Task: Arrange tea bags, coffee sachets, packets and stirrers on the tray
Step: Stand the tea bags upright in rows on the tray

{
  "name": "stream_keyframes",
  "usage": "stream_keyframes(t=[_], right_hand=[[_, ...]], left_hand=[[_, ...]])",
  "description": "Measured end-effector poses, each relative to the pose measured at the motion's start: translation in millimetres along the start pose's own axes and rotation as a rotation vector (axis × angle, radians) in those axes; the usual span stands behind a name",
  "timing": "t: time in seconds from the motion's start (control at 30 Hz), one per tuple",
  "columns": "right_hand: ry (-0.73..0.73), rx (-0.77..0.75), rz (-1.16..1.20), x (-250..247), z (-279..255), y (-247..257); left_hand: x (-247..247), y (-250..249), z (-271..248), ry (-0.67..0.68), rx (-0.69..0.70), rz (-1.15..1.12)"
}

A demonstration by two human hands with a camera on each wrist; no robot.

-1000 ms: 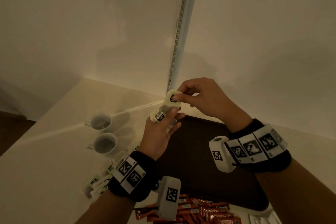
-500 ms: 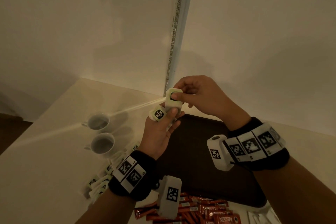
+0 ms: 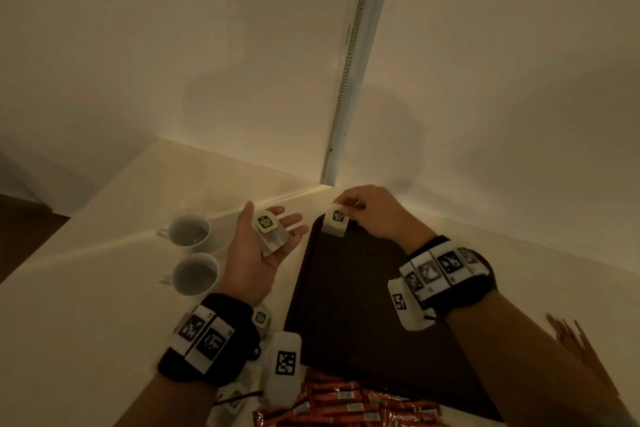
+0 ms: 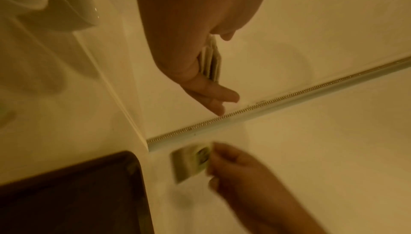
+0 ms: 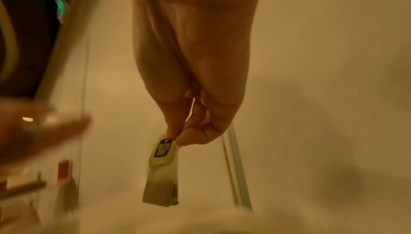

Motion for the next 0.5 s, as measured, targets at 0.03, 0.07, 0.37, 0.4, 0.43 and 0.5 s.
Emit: stream_keyframes(t=[0.03, 0.07, 0.37, 0.4, 0.43, 0.5], right_hand=[[0.027, 0.030, -0.011, 16, 8, -12], [0.057, 0.062, -0.014, 32, 15, -24], [-0.025, 0.230, 0.010, 90, 62, -95], [-0.053, 0.239, 0.024, 89, 67, -99], [-0.076, 0.244, 0.037, 89, 71, -103], [-0.103, 0.250, 0.043, 88, 79, -107]], left_hand=[[-2, -5, 3, 0.004, 0.010, 0.009], [-2, -10, 6, 0.009, 0.022, 0.020], [-9, -17, 24, 0.027, 0.034, 0.160], [-11, -15, 26, 0.024, 0.025, 0.164], [-13, -14, 27, 0.021, 0.020, 0.168], [-16, -11, 31, 0.022, 0.018, 0.182]])
Point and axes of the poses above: each hand's wrist, its own z-axis towards the middle knuckle, its own x-axis out of the palm, y = z × x, the point moved 6 cm from there along z, towards the middle knuckle, and after that the axes turned 5 degrees about -z, right-handed, at the moved point
